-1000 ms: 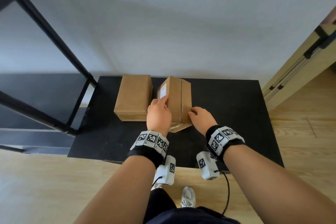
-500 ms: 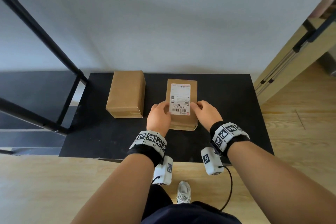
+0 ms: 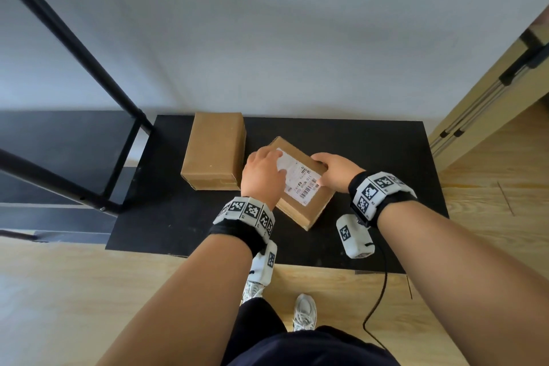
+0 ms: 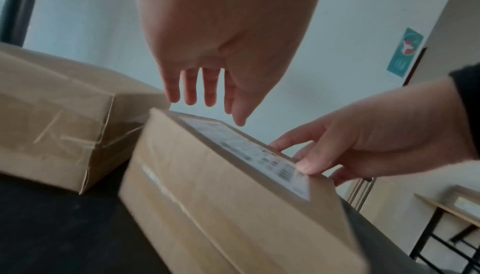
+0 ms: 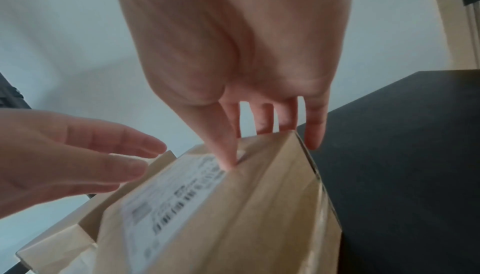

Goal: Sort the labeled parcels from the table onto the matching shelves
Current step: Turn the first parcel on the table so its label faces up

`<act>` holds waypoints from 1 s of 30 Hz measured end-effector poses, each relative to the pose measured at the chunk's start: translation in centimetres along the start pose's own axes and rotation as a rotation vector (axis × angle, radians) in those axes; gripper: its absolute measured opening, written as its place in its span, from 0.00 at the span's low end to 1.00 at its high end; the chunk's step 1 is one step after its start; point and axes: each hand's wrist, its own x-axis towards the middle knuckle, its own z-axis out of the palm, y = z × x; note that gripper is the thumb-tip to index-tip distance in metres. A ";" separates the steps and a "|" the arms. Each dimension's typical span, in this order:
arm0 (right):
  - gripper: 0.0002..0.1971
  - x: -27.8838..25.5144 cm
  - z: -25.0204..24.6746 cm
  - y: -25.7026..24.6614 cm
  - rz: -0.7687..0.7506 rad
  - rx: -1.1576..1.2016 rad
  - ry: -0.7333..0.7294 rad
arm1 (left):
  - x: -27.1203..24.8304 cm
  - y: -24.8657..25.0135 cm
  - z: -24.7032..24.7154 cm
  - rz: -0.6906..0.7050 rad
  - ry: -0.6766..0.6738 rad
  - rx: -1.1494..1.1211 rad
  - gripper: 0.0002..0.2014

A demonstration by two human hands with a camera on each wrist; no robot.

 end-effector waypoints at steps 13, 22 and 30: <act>0.26 0.9 -1.1 1.0 0.000 -0.057 0.261 | 1.4 -0.4 0.7 -0.099 -0.212 0.161 0.21; 0.34 -0.5 2.2 1.5 0.144 0.266 0.305 | 0.8 -1.2 1.3 -0.365 -0.231 0.108 0.27; 0.26 -0.8 4.1 1.2 0.107 0.269 0.129 | -0.5 -1.8 1.7 -0.367 -0.225 -0.077 0.26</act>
